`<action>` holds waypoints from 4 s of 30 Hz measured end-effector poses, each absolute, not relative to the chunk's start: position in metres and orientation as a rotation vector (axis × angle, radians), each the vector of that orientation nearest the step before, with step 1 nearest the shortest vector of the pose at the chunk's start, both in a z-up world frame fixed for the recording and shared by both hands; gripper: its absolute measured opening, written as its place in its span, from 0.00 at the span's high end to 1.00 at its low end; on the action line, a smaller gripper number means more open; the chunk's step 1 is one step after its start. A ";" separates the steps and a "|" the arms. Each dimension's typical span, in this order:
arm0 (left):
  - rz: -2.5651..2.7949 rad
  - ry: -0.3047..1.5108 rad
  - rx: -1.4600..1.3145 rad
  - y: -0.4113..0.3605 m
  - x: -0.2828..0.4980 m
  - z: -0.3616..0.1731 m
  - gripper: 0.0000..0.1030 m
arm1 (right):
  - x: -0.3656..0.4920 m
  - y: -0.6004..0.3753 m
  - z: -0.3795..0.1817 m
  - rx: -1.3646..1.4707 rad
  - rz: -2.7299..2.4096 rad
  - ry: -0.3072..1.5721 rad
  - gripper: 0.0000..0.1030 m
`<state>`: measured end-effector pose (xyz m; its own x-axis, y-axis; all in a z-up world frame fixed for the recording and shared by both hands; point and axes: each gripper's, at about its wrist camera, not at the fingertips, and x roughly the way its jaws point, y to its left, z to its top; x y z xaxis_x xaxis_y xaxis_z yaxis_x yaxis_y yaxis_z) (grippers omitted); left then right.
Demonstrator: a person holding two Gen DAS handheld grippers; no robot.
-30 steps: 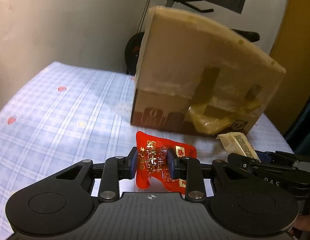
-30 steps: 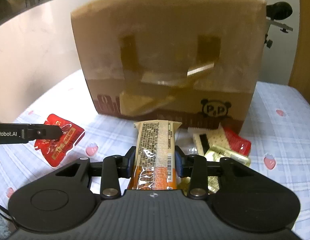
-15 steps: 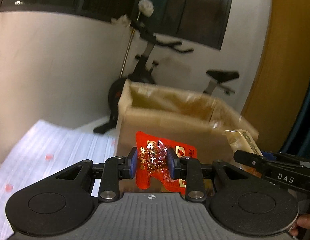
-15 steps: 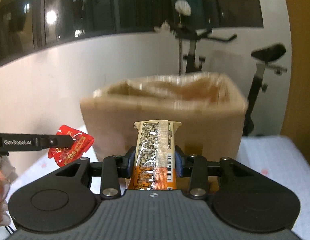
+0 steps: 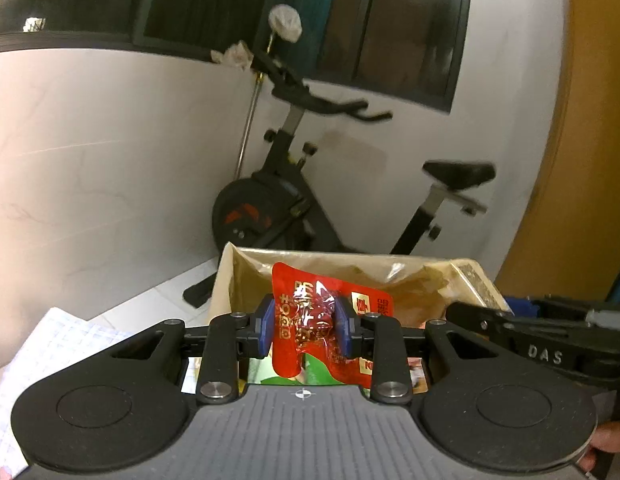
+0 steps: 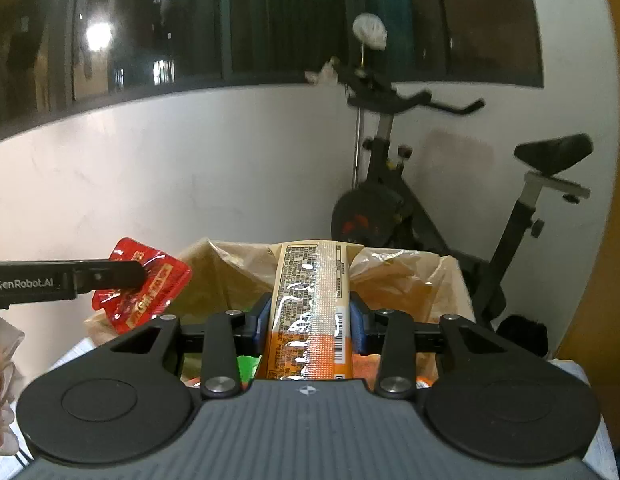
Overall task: Organize snacks
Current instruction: 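Lift both held packets over the box and open both grippers to drop them, then move both tools back down toward the remaining snacks beside the box, then grasp the gold foil packet with the left gripper while the right grasps the blue-white wrapped snack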
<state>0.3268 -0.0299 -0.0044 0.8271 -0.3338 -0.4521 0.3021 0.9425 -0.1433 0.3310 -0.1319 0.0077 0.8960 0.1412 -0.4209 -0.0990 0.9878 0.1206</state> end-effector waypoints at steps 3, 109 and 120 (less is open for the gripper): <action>-0.328 0.533 -0.029 -0.039 0.345 -0.014 0.67 | 0.356 -0.131 0.000 0.097 0.107 0.497 0.61; -0.569 0.850 0.087 -0.118 0.198 -0.173 0.46 | 0.136 -0.219 -0.163 0.340 -0.070 0.683 0.37; -0.478 0.815 0.043 -0.072 0.190 -0.168 0.46 | 0.136 -0.171 -0.173 0.259 0.063 0.756 0.37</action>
<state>0.1896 -0.0725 -0.1682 0.5856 -0.3936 -0.7086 0.4264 0.8931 -0.1437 0.1361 -0.1714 -0.1729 0.7274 0.1494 -0.6698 0.0359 0.9664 0.2545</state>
